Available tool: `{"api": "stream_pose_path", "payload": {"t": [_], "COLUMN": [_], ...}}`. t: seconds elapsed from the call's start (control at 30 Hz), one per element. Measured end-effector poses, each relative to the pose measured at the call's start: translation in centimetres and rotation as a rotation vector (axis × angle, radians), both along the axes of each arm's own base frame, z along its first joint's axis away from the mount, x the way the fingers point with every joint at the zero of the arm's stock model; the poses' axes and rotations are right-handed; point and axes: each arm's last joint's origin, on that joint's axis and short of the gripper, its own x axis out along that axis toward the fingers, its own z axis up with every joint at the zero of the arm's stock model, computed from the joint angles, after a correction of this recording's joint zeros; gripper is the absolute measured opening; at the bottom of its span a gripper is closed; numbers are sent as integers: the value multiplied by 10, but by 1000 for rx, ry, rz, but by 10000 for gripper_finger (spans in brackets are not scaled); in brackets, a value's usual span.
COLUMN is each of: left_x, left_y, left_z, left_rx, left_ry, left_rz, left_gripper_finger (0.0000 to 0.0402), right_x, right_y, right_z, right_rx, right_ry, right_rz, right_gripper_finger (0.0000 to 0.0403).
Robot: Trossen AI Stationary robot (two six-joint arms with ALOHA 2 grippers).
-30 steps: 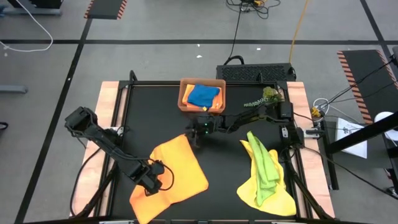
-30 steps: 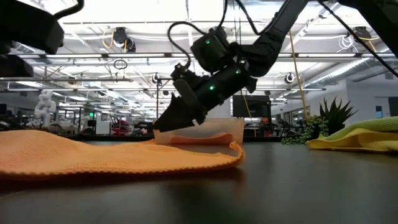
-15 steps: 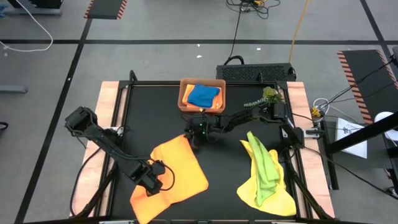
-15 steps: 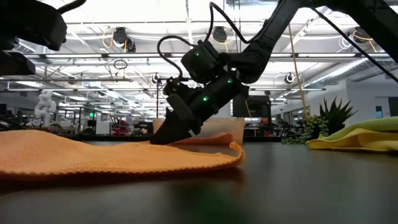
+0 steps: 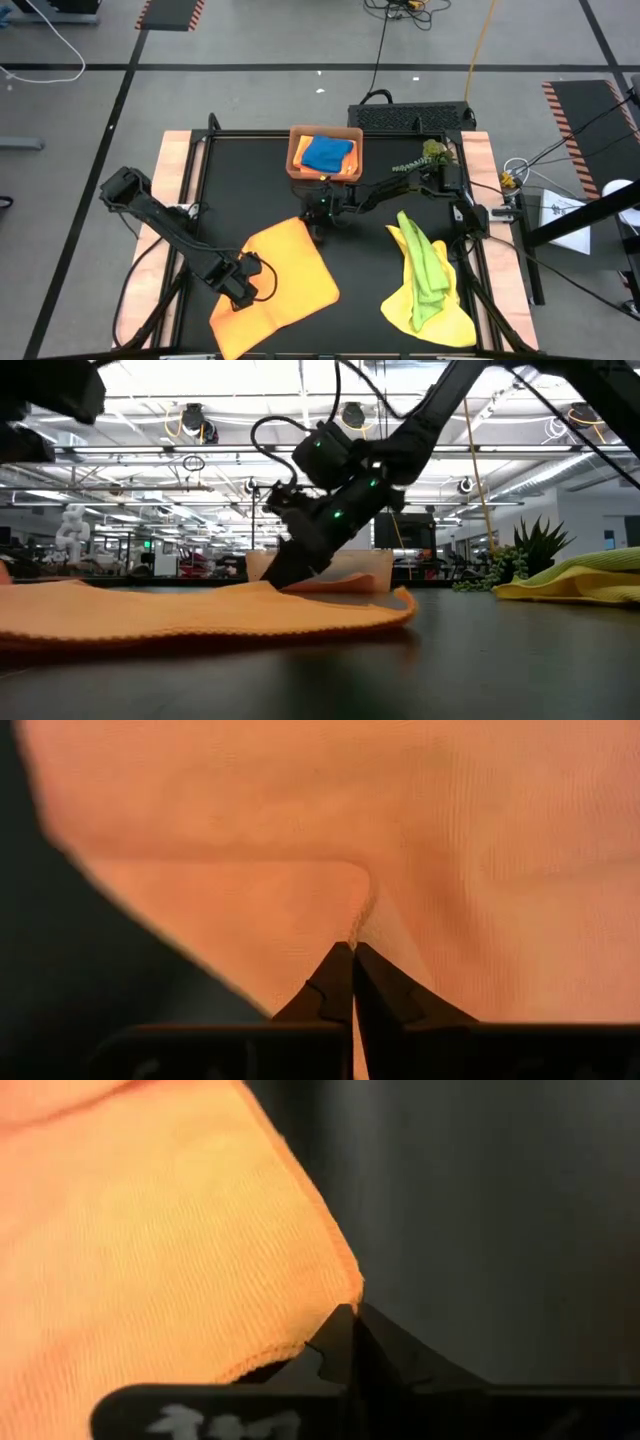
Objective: Fold microfiber towels
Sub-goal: Fold the orange towel
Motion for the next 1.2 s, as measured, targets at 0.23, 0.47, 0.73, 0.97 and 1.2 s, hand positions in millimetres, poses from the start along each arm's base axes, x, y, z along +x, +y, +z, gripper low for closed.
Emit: {"api": "stream_pose_path", "payload": {"t": [0.23, 0.47, 0.73, 0.97, 1.2], "left_x": [-5, -5, -6, 4, 27], "left_y": [4, 12, 42, 68, 95], "left_z": [33, 53, 48, 45, 48], "left_rx": [164, 372, 677, 808, 784], "left_ry": [-83, -192, -147, -107, -92], "left_rz": [-7, -67, -85, -77, -132], "left_gripper_finger": [3, 3, 3, 8, 7], "right_x": [-42, -121, -201, -230, -234], "right_y": [19, 34, 30, 20, 5], "right_z": [30, 71, 78, 62, 63], "right_rx": [-69, -42, -19, 5, -47], "right_ry": [13, -146, -289, -277, -290], "right_rz": [-36, -109, -244, -330, -383], "right_gripper_finger": [1, 1, 0, 0, 0]}}
